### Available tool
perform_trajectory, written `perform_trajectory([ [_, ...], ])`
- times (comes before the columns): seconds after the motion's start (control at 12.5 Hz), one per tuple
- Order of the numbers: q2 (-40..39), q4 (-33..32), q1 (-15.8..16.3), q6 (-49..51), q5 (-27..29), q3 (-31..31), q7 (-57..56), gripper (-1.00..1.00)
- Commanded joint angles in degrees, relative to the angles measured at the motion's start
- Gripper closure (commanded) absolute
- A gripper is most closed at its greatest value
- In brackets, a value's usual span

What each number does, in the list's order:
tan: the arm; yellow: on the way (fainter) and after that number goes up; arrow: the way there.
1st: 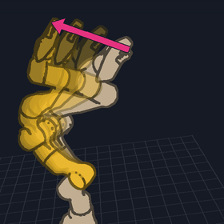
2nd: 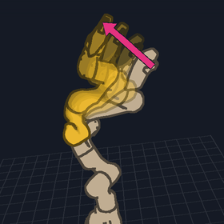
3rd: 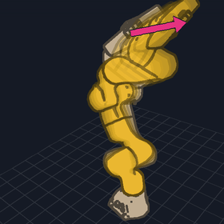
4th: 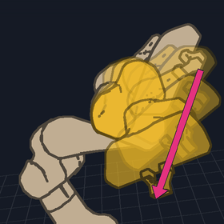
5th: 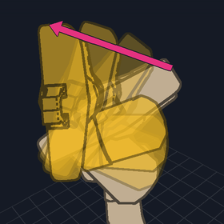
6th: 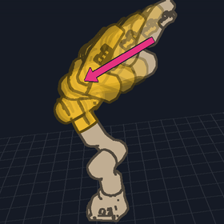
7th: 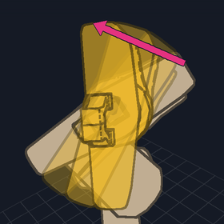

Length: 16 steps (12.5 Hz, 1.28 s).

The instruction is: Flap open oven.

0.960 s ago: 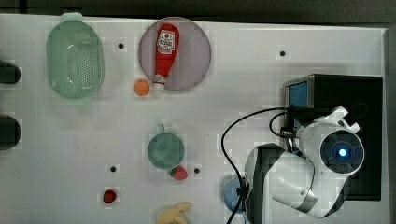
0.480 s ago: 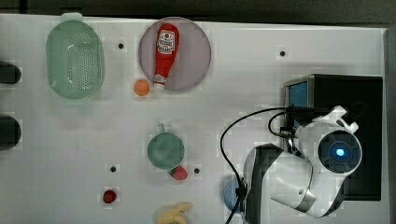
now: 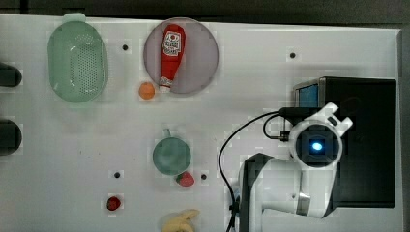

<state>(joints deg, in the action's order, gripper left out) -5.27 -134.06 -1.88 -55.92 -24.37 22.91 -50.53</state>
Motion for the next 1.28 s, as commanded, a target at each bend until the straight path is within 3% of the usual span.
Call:
perform_trajectory([
  [0.08, -1.13, -2.17, 3.14, 1.21, -4.43, -4.62, 12.17, 0.65],
  [0.48, -6.86, -1.98, 4.27, 2.04, -14.29, -9.75, 27.60, 0.65],
  [0.88, -15.81, 1.41, 7.71, 5.82, -27.00, -13.03, 45.51, 0.65],
  [1.28, -21.50, 4.42, 10.16, 5.96, -27.84, -13.51, 52.56, 0.65],
])
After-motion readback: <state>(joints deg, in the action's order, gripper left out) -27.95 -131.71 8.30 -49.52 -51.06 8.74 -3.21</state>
